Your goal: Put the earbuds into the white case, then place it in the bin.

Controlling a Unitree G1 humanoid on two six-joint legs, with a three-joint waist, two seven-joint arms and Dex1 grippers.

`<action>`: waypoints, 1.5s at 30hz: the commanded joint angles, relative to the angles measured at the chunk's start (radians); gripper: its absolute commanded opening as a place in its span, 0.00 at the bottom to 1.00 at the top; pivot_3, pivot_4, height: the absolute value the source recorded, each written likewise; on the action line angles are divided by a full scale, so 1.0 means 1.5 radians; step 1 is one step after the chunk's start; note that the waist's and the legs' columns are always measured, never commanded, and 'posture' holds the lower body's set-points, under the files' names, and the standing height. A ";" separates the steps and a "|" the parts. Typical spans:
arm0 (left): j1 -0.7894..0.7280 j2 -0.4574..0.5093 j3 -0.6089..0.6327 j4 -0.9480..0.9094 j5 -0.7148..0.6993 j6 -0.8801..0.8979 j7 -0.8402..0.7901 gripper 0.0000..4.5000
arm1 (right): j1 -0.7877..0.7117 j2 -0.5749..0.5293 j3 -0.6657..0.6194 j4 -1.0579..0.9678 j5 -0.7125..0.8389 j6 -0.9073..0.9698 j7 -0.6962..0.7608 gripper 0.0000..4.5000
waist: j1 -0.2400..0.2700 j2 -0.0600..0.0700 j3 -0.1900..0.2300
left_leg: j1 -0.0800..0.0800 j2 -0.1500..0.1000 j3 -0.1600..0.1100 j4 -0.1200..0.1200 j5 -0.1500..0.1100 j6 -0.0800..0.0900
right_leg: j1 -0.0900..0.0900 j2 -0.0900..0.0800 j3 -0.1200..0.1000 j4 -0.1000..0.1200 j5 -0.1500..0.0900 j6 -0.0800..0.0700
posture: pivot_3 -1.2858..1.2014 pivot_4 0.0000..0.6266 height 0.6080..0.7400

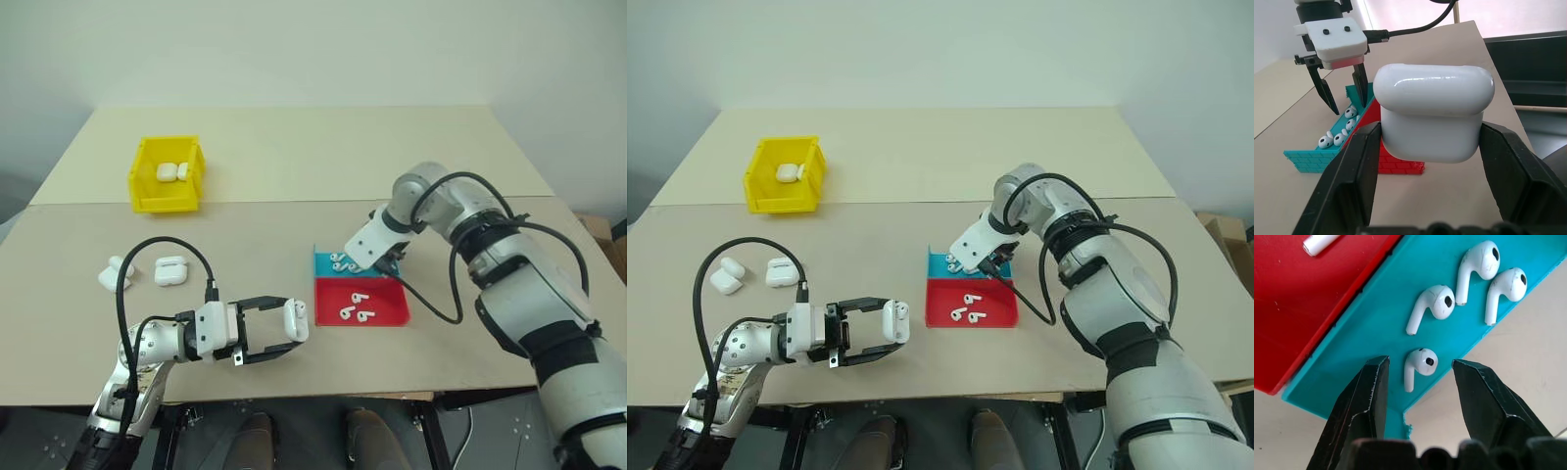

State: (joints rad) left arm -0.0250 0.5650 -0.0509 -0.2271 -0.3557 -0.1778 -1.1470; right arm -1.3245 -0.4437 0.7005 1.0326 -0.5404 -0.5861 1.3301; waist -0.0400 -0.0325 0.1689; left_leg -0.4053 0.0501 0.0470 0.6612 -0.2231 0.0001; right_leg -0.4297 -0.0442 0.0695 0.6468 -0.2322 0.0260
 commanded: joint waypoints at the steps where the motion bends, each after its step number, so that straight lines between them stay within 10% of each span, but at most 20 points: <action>1: 0.001 0.005 0.004 -0.024 -0.004 -0.022 0.005 0.62 | -0.021 0.004 -0.005 0.014 -0.013 -0.020 -0.014 0.56 | -0.001 0.000 0.000 | 0.000 0.000 0.000 0.000 0.000 0.000 | 0.000 0.000 0.000 0.000 0.000 0.000 | 0.52 0.24 1.00; 20: 0.007 0.013 -0.001 -0.029 -0.003 -0.029 0.013 0.62 | -0.034 0.023 -0.005 0.065 -0.048 -0.067 -0.047 0.56 | -0.003 0.000 0.000 | 0.000 0.000 0.000 0.000 0.000 0.000 | 0.000 0.000 0.000 0.000 0.000 0.000 | 0.52 0.24 1.00; 45: 0.004 0.021 -0.005 -0.027 -0.004 -0.036 0.014 0.62 | -0.027 0.016 -0.006 0.076 -0.060 -0.107 -0.047 0.30 | -0.003 0.000 0.000 | 0.001 0.000 0.000 0.000 0.000 0.000 | 0.000 0.000 0.000 0.000 0.000 0.000 | 0.52 0.24 1.00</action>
State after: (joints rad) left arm -0.0151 0.5897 -0.0598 -0.2310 -0.3552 -0.2130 -1.1278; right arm -1.3484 -0.4101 0.6998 1.1484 -0.6356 -0.7316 1.2511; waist -0.0441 -0.0323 0.1689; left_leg -0.4044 0.0501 0.0469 0.6612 -0.2231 0.0001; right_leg -0.4292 -0.0442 0.0695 0.6474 -0.2322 0.0259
